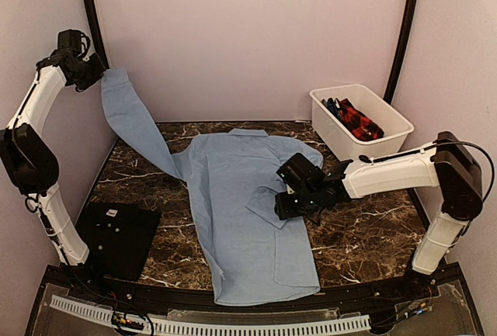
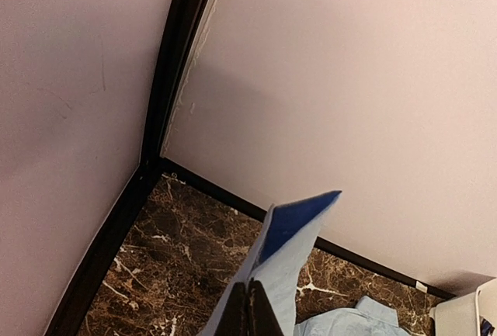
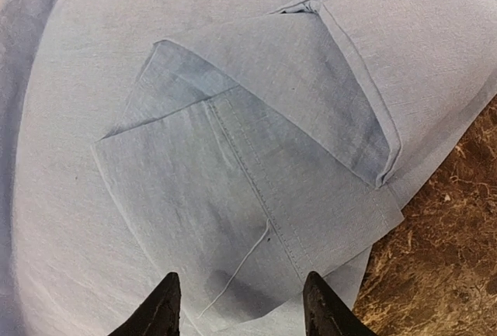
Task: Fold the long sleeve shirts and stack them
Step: Smooth out the crumpled shirt at the center of the board.
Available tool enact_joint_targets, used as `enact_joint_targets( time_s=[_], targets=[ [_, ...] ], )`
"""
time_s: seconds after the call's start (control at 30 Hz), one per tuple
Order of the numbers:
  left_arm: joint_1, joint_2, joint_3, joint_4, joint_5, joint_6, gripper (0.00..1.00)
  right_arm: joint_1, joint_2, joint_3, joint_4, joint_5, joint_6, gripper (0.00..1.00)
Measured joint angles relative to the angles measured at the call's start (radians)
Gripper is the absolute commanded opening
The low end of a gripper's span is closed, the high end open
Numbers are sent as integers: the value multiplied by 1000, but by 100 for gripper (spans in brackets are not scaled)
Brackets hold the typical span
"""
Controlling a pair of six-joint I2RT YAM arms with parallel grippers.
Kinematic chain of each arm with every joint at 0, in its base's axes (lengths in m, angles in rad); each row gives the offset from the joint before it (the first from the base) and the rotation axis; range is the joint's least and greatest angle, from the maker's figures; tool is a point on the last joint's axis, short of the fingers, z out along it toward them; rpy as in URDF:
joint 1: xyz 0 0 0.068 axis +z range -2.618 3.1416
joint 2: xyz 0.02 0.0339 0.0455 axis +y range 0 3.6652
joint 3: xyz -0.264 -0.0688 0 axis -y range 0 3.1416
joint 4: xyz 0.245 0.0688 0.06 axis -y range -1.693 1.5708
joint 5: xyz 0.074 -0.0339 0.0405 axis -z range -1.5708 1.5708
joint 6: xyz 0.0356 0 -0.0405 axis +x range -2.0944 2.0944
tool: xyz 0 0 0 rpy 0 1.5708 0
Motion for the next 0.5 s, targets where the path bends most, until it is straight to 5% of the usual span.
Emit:
enact_joint_targets(
  time_s=[0.33, 0.5],
  targets=[
    [0, 90, 0, -50, 48, 0, 0, 0, 34, 5, 3, -18, -2, 52],
    [-19, 65, -130, -10, 102, -1, 0, 0, 45, 9, 4, -18, -3, 52]
  ],
)
